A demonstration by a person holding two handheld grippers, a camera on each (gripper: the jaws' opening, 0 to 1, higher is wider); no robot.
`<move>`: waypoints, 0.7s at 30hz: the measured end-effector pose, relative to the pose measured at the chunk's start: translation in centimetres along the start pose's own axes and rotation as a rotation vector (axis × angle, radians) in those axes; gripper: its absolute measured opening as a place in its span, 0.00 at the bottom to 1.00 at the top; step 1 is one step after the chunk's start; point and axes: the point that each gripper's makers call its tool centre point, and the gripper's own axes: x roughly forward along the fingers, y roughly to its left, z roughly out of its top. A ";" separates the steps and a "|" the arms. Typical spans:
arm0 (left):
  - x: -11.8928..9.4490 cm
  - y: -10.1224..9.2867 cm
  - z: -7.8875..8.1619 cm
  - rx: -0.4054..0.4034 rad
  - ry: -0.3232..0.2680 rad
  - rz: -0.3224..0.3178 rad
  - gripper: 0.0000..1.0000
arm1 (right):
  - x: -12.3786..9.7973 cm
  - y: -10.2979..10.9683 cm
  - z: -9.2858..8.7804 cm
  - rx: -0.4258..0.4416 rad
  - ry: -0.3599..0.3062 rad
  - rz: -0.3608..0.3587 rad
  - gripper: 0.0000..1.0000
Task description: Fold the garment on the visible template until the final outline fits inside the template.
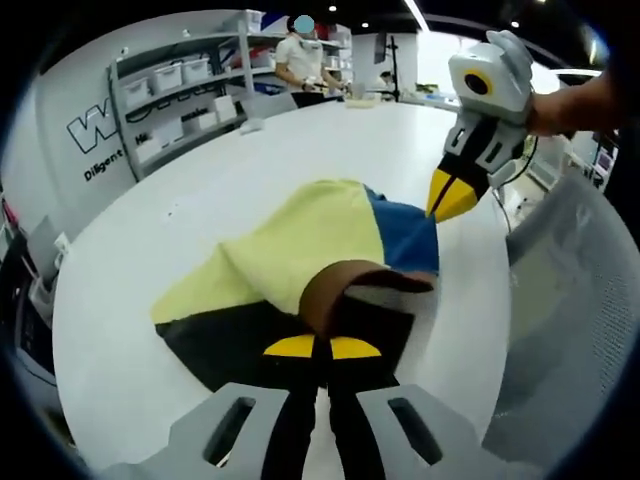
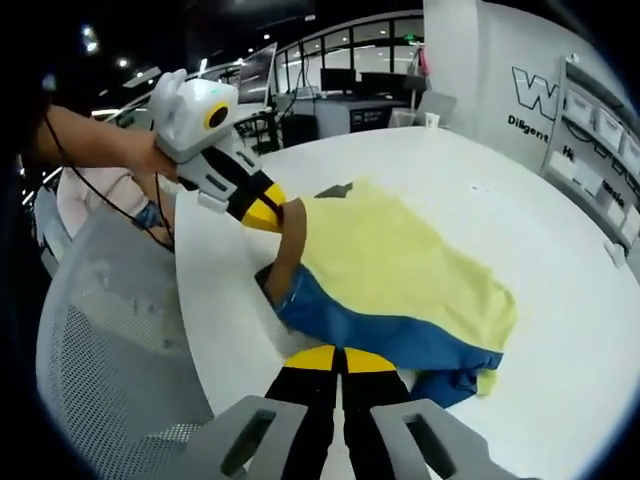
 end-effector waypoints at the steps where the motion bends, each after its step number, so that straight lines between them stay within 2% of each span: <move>1: -0.1 -0.2 0.0 -0.001 -0.003 -0.003 0.01 | -0.1 0.2 -0.1 -0.004 0.001 0.004 0.00; 8: -0.9 -1.5 -0.2 -0.010 0.003 -0.021 0.01 | -0.6 1.2 -0.7 -0.018 0.009 0.019 0.00; 15: -2.2 -3.0 -0.4 -0.030 -0.003 -0.050 0.01 | -1.7 1.2 -1.1 -0.011 0.008 0.014 0.00; 18: -2.7 -3.9 -0.4 -0.012 -0.005 -0.072 0.01 | -2.2 1.3 -1.2 0.000 -0.003 0.022 0.00; 21: -2.6 -4.1 -0.6 -0.002 -0.004 -0.076 0.01 | -2.1 1.2 -1.3 0.004 -0.010 0.014 0.00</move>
